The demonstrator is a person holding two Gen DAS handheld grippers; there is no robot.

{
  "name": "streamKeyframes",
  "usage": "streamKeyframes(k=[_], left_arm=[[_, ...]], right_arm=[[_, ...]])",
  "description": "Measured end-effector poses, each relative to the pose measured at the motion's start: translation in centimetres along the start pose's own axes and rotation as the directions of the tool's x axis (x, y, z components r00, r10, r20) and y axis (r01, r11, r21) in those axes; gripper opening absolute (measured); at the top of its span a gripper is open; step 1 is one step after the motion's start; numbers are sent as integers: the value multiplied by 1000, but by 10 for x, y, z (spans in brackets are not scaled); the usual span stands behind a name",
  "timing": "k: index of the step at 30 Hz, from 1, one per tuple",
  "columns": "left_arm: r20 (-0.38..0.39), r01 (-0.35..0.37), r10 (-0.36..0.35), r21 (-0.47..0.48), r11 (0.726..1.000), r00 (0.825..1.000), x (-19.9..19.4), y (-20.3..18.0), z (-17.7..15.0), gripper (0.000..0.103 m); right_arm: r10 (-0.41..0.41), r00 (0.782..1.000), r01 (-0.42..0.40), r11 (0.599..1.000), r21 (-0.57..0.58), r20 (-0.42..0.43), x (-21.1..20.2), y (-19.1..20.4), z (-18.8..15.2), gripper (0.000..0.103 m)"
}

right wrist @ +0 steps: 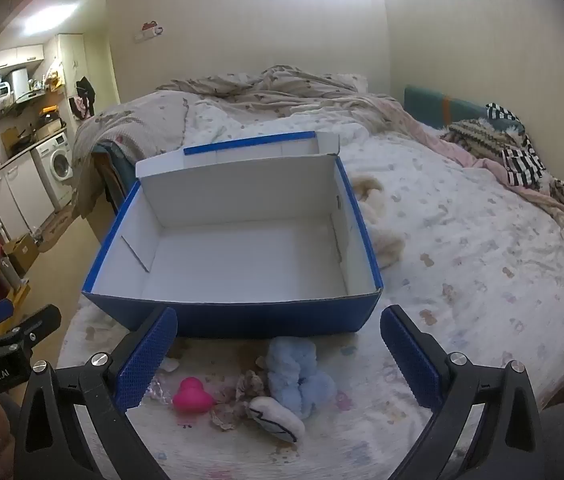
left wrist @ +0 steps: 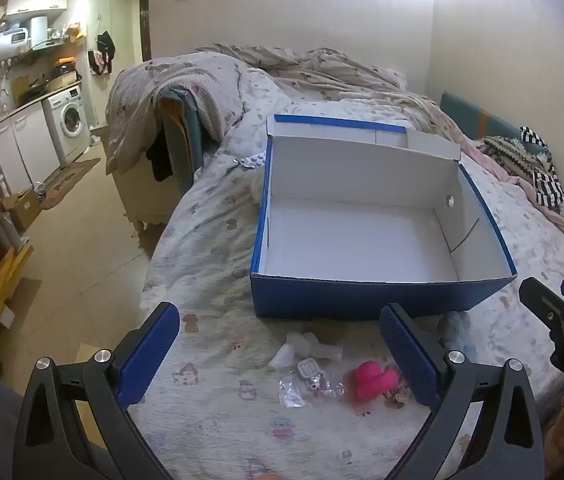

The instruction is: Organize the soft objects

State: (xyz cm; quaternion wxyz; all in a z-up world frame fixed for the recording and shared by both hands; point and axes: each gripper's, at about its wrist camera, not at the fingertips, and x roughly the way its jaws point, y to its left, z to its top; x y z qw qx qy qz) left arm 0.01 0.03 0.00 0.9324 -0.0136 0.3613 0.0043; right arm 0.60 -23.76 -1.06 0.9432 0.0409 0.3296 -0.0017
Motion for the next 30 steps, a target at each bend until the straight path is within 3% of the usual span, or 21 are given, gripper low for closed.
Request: streamKeyframes(k=[30], left_arm=[[1, -13, 13, -14, 1000, 1000, 1, 5, 0, 100]], right_arm=[[11, 1000, -11, 1000, -8, -13, 5, 4, 0, 103]])
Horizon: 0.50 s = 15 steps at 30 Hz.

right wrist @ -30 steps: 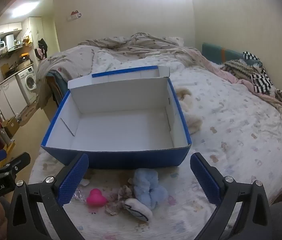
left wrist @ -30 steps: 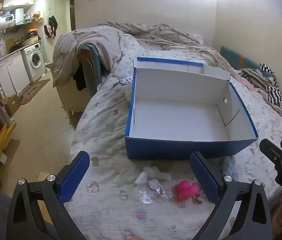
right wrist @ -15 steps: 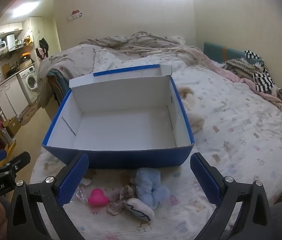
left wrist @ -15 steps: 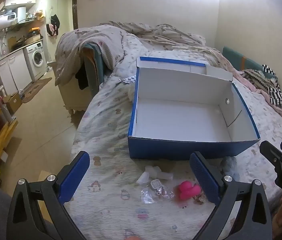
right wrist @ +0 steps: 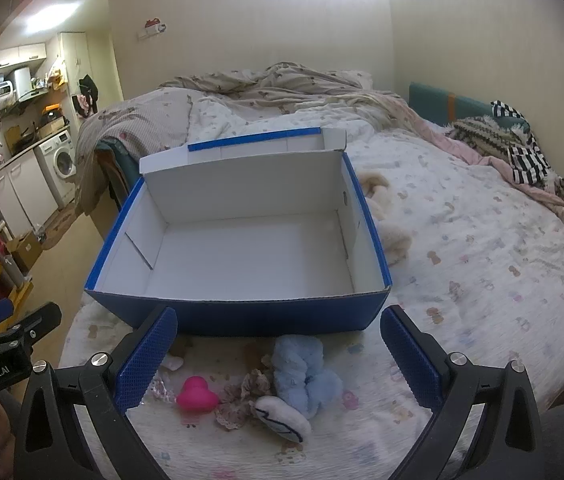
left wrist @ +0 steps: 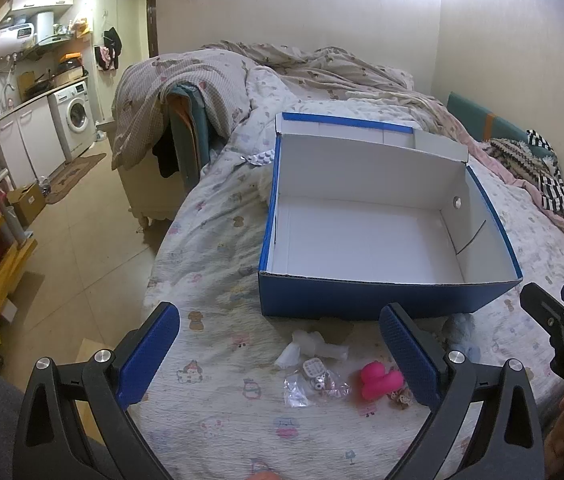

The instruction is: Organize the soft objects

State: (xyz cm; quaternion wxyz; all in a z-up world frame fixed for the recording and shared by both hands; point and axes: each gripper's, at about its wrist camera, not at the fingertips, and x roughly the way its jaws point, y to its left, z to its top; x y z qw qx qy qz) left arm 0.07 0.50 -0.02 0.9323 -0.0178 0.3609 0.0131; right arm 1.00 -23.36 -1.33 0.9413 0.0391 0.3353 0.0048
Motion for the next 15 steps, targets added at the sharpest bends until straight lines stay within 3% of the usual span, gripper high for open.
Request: streamKeyframes(k=[15], left_arm=[[-3, -1, 1, 0, 1000, 1000, 0, 0, 1, 100]], right_arm=[[-1, 1000, 1, 1000, 7, 5, 1, 1, 1, 103]])
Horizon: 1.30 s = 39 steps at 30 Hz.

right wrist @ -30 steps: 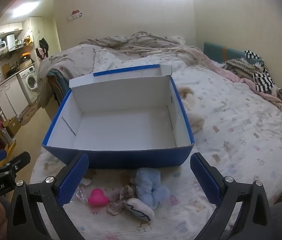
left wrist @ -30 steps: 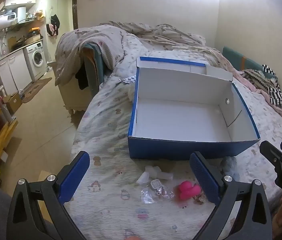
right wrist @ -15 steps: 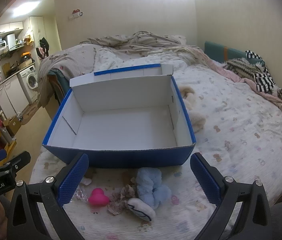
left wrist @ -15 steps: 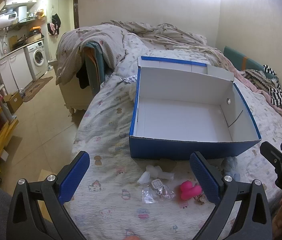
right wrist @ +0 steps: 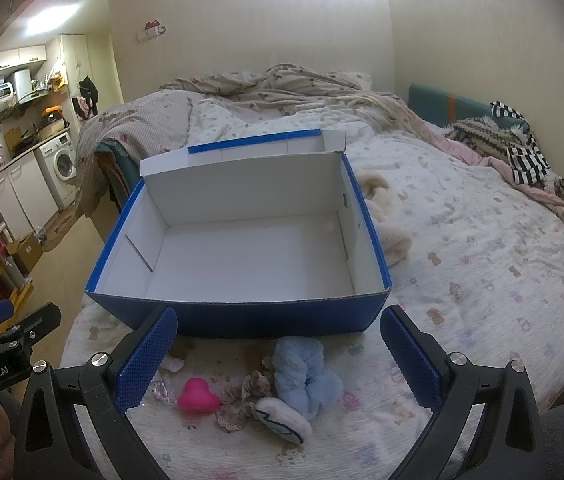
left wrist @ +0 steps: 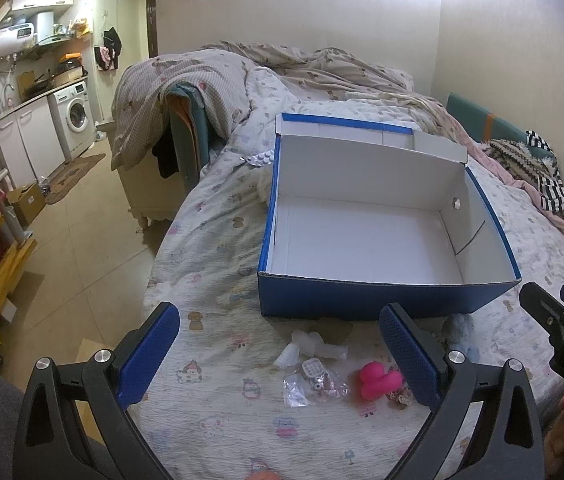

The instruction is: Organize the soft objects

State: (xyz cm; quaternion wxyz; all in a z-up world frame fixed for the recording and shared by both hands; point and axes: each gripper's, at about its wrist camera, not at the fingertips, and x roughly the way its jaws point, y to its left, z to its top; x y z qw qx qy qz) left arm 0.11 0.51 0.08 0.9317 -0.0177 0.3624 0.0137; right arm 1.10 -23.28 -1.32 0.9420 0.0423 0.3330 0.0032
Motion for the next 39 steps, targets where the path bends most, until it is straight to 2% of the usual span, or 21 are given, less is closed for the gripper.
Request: streamKeyframes(k=[39], left_arm=[[13, -2, 2, 15, 1000, 1000, -4, -4, -1, 100]], right_arm=[[3, 1000, -3, 1000, 3, 3, -1, -1, 0, 103]])
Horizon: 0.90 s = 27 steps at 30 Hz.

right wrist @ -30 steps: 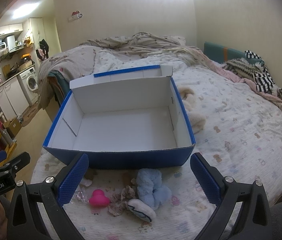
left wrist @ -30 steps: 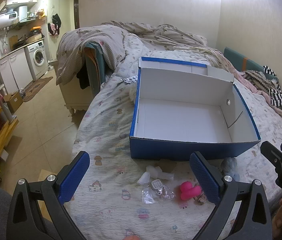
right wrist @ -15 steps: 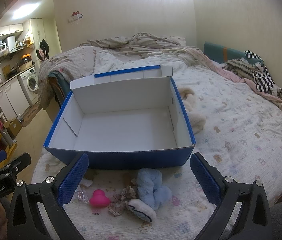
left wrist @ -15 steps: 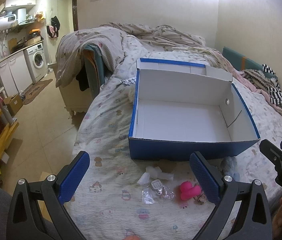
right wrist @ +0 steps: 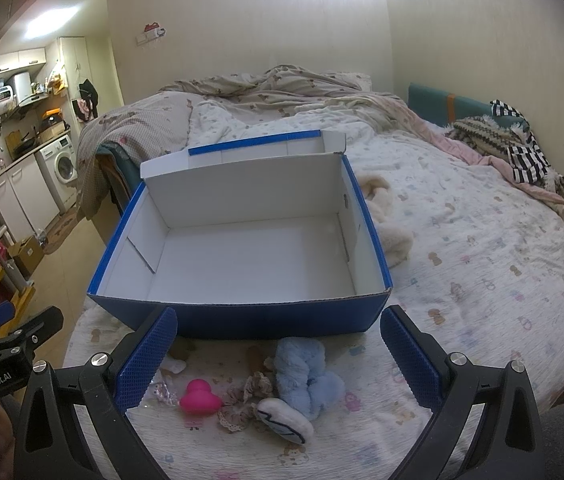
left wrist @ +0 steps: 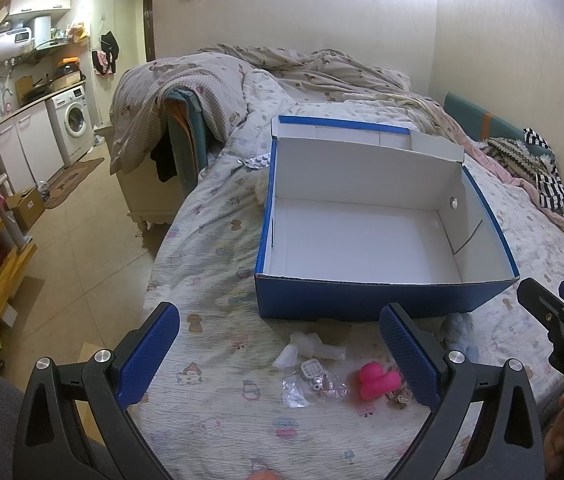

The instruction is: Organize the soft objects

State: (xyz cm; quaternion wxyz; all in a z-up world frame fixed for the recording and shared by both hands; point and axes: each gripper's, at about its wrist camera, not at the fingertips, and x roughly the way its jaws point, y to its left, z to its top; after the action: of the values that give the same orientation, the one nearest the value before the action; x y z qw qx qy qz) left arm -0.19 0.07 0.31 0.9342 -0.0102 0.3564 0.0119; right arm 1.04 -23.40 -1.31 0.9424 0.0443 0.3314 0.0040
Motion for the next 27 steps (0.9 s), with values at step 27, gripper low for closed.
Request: streamKeyframes(k=[27], left_arm=[[-116, -12, 5, -62, 998, 993, 8, 27, 17, 100]], right_arm=[[98, 984, -86, 993, 83, -148, 14, -22, 14, 103]])
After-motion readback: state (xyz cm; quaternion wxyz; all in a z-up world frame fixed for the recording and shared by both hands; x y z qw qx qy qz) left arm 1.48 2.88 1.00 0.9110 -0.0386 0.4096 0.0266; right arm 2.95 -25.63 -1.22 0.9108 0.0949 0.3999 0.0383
